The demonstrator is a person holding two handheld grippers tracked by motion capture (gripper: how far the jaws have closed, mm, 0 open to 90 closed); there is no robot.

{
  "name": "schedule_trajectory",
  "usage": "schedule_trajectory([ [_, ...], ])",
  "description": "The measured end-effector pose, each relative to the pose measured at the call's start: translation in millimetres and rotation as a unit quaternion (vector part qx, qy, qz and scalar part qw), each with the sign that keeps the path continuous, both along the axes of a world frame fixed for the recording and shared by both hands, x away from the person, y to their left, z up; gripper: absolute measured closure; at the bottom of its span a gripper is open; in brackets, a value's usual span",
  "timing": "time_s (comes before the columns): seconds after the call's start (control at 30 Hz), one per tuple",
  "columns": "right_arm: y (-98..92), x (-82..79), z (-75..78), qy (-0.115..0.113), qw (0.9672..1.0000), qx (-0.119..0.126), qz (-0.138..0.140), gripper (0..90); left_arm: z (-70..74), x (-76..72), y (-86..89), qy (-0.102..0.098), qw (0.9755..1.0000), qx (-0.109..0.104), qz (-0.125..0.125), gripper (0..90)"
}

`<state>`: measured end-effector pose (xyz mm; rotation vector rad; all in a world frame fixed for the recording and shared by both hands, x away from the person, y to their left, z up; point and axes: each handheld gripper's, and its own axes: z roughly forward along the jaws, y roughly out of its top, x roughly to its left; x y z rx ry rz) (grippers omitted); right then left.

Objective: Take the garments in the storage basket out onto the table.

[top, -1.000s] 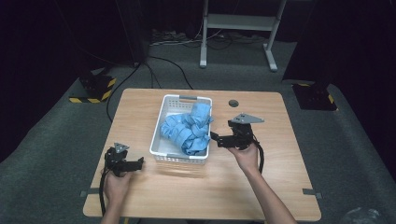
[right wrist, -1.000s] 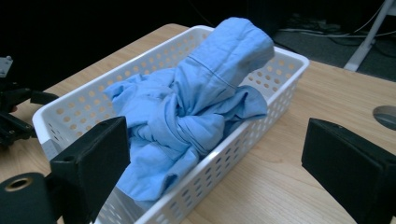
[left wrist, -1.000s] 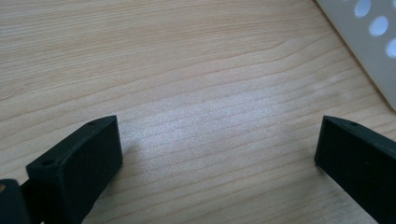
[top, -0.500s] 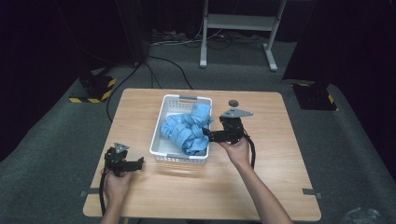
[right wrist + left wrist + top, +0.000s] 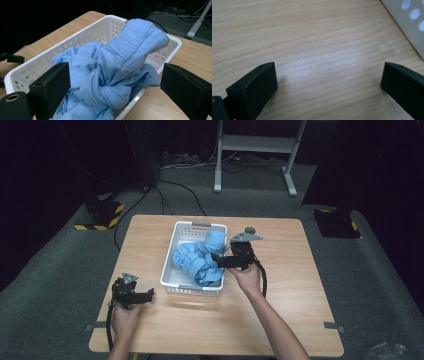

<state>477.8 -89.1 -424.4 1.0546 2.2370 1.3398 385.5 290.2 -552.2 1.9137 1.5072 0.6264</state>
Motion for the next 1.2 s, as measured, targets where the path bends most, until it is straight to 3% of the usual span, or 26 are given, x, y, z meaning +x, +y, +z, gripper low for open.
schedule_trajectory([
  [0.3, 16.2, 10.6, -1.9, 0.007, 0.9998, -0.011, 0.014, 9.8, 0.0, -0.1, -0.1, 0.000, 1.0000, 0.000, 0.000, 1.1],
  [0.5, 23.0, 16.9, -4.5, 0.012, 0.9998, 0.000, 0.015, 12.3, 0.0, -0.2, -0.1, 0.000, 1.0000, 0.000, 0.001, 1.1],
  [0.87, 27.1, 27.6, -10.4, 0.023, 0.9997, -0.006, -0.001, 16.3, 0.0, -0.2, -0.1, 0.000, 1.0000, 0.000, 0.001, 1.1],
  [1.2, 35.1, 33.8, -20.6, 0.017, 0.9992, -0.034, -0.010, 33.3, 0.0, -0.2, -0.1, 0.000, 1.0000, 0.000, 0.001, 1.1],
])
